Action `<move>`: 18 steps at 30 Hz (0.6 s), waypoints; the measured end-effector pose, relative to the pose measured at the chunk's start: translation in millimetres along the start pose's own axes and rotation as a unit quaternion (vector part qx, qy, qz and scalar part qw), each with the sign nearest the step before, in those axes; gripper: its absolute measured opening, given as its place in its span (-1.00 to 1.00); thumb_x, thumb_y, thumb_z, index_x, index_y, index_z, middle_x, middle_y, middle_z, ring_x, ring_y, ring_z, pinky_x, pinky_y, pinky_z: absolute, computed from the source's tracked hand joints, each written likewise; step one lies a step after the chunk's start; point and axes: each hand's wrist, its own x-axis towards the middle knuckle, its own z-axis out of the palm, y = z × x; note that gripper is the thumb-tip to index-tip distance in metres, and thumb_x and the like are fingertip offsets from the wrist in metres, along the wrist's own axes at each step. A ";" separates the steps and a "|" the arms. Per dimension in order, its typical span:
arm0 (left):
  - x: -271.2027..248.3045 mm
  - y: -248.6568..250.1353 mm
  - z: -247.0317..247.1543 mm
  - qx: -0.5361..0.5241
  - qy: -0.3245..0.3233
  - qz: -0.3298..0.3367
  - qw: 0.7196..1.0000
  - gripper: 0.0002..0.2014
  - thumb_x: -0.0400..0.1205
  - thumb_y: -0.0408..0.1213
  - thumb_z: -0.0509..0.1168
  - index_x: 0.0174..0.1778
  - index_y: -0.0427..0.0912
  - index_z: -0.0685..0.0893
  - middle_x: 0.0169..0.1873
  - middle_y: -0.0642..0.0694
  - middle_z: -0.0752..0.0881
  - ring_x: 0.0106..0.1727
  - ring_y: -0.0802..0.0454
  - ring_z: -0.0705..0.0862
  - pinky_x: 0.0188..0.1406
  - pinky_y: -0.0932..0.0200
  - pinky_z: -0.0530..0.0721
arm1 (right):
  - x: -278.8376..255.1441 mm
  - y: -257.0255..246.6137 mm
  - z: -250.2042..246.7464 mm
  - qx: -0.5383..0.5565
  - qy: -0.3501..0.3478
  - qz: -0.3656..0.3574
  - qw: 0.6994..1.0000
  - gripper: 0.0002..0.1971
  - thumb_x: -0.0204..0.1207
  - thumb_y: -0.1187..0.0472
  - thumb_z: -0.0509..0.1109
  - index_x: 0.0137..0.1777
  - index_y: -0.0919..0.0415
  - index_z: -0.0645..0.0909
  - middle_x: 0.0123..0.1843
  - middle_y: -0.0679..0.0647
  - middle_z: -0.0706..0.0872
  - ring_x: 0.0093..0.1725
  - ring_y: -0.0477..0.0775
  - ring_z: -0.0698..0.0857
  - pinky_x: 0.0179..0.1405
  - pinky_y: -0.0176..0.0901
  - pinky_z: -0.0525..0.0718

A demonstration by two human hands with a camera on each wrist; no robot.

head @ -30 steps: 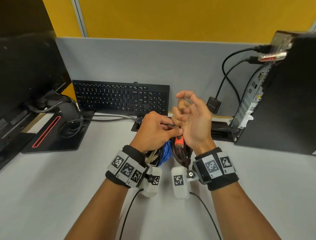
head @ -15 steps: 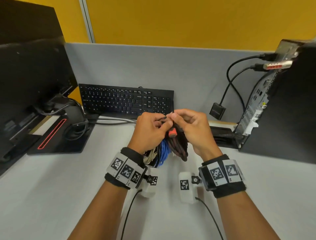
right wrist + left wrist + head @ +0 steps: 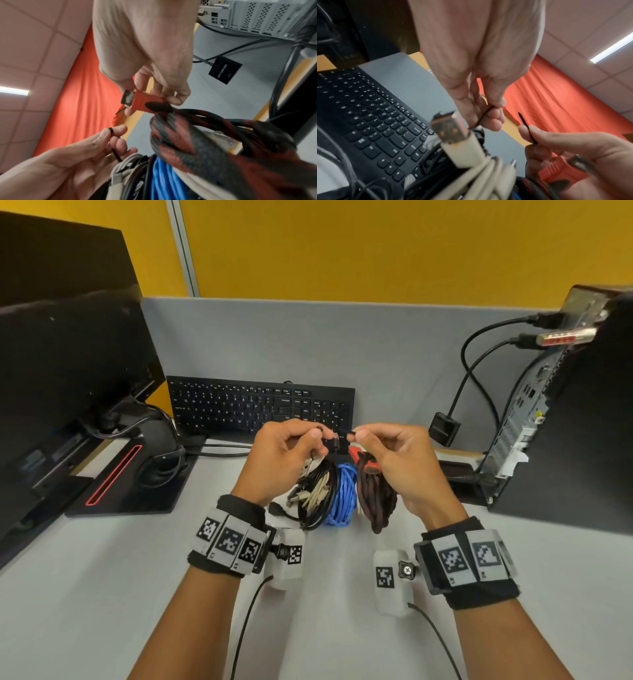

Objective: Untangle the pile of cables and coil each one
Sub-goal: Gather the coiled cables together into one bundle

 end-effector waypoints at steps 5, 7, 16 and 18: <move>-0.6 2.5 3.6 -0.021 0.045 0.001 0.999 -0.82 0.73 -0.48 0.27 0.13 -0.38 0.78 -0.27 -0.24 0.79 -0.14 -0.21 0.84 0.04 -0.19 0.82 | -3.1 -7.9 5.5 -0.013 0.016 -0.025 0.999 -0.91 0.61 0.17 0.54 -0.05 0.00 0.88 -0.09 0.15 0.86 -0.01 0.34 0.81 -0.07 0.16 0.87; -0.2 2.3 6.0 -0.021 0.054 -0.005 0.998 -0.81 0.74 -0.50 0.25 0.13 -0.38 0.77 -0.29 -0.19 0.78 -0.16 -0.17 0.84 0.03 -0.19 0.83 | -4.6 -11.1 8.0 -0.010 0.028 -0.029 0.999 -0.91 0.61 0.18 0.53 -0.01 0.07 0.88 -0.05 0.26 0.83 -0.01 0.39 0.81 -0.07 0.29 0.84; -0.3 2.3 12.6 -0.005 0.048 0.014 0.999 -0.80 0.74 -0.54 0.23 0.12 -0.29 0.74 -0.11 -0.21 0.85 -0.06 -0.05 0.87 0.03 -0.05 0.84 | -8.9 -16.9 16.5 -0.052 0.051 -0.035 0.997 -0.90 0.60 0.19 0.53 0.02 0.04 0.87 -0.06 0.08 0.84 -0.04 0.08 0.82 0.06 0.19 0.81; -0.6 2.0 13.1 -0.018 0.049 0.007 0.999 -0.82 0.73 -0.53 0.25 0.11 -0.29 0.74 -0.12 -0.23 0.84 -0.07 -0.08 0.87 0.04 -0.09 0.83 | -8.6 -16.6 16.0 -0.060 0.048 -0.031 0.997 -0.90 0.60 0.19 0.53 0.05 0.09 0.87 -0.05 0.13 0.83 -0.03 0.15 0.81 0.05 0.21 0.81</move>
